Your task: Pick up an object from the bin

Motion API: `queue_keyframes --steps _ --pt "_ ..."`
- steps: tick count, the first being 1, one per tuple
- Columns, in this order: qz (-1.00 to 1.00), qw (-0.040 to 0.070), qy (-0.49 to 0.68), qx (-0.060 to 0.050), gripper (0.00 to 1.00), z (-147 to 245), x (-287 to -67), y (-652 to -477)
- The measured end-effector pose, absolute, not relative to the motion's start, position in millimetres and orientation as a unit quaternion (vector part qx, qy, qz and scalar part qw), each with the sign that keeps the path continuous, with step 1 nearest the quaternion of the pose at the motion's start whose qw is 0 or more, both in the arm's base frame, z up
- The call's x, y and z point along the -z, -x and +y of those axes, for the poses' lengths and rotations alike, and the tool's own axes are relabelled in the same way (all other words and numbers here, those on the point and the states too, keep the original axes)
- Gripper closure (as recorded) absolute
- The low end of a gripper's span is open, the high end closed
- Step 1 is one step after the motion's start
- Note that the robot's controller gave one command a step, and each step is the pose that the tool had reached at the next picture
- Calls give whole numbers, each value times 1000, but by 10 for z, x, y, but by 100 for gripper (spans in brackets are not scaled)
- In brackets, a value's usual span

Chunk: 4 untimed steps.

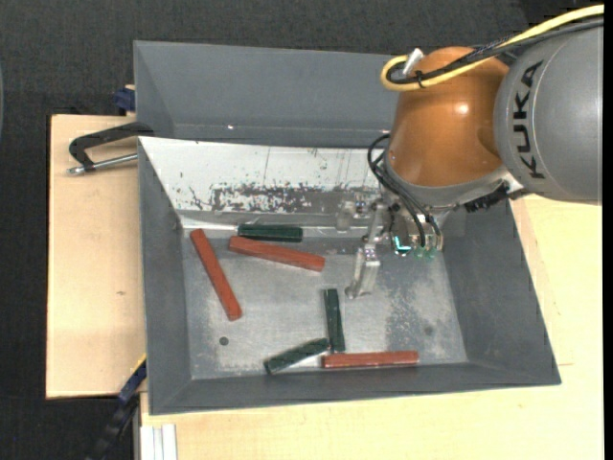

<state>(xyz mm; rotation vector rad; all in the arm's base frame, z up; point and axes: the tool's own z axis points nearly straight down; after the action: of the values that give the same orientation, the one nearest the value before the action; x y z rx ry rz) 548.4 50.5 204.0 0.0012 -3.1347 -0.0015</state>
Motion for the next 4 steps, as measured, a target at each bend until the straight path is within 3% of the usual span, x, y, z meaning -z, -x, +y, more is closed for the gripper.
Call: queue_keyframes --steps 1,2,3,4 --pt "-1000 -1 0 1 0 503 -2081 -5501" --pt "-1000 -5 10 1 0 605 -1686 -5626" --pt "-1000 -2 -16 1 0 1013 -1338 -5956" --pt "-1000 -3 -30 2 0 1036 -1245 -6032"
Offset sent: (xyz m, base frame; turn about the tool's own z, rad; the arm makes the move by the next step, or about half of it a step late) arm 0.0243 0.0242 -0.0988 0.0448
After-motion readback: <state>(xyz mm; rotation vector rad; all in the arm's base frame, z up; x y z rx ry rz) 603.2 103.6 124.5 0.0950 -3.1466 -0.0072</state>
